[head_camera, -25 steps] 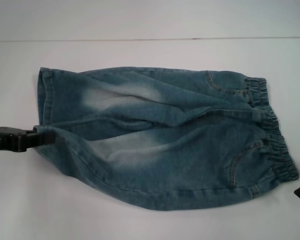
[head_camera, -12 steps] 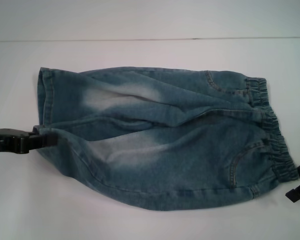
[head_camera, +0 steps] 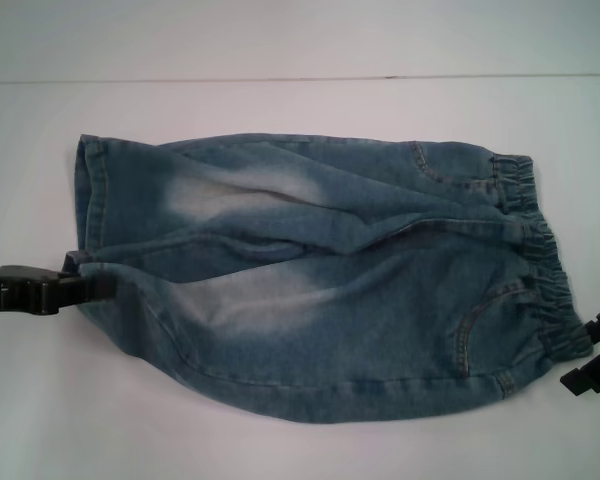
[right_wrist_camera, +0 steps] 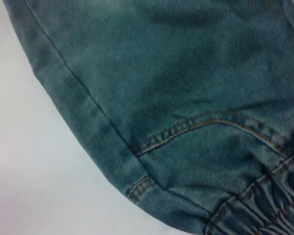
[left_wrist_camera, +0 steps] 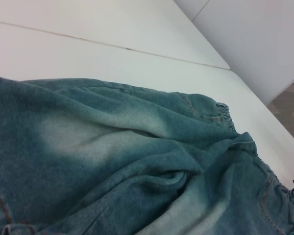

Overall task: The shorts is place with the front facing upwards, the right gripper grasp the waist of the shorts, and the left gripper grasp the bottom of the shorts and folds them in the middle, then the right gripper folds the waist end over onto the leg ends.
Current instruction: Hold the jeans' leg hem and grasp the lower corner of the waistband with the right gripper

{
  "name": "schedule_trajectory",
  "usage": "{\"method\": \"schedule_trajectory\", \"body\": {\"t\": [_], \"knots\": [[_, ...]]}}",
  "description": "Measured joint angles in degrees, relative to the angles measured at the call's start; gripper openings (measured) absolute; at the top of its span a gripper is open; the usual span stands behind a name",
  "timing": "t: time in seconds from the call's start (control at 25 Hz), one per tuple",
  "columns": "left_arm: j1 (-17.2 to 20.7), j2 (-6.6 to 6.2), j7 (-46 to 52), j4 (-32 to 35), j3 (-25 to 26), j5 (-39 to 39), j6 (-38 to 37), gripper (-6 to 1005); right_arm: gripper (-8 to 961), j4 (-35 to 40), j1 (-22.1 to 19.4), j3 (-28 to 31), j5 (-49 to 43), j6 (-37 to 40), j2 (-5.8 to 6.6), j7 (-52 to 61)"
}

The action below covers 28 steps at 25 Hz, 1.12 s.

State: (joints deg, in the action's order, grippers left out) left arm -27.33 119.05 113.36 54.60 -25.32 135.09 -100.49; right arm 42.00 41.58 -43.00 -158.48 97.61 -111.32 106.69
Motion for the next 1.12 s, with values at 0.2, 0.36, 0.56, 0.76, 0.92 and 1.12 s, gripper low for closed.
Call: {"method": "schedule_trajectory", "body": {"t": [0.2,0.36,0.56,0.76,0.92,1.12], "knots": [[0.0,-0.02,-0.1,-0.05,-0.06,0.0,0.26,68,946,0.23,0.0,0.02,1.66,0.27,0.14,-0.11],[0.0,-0.03,-0.15,-0.61,-0.15,0.0,0.36,72,945,0.28,-0.19,0.02,3.29,0.38,0.45,-0.19],[0.05,-0.39,-0.23,-1.25,-0.1,0.0,0.39,76,915,0.28,-0.69,0.2,3.79,0.49,0.68,-0.26],[0.09,-0.6,-0.25,-1.38,0.07,0.0,0.39,81,803,0.26,-0.73,0.83,3.75,0.62,0.76,-0.17],[0.14,-0.59,-0.35,-1.38,-0.05,0.0,-0.03,84,650,-0.02,-1.03,0.85,3.54,0.49,0.76,-0.14],[0.53,-0.57,-0.86,-1.38,0.09,0.0,-0.48,89,503,-0.11,-1.65,1.22,3.77,0.04,0.76,-0.3]]}}
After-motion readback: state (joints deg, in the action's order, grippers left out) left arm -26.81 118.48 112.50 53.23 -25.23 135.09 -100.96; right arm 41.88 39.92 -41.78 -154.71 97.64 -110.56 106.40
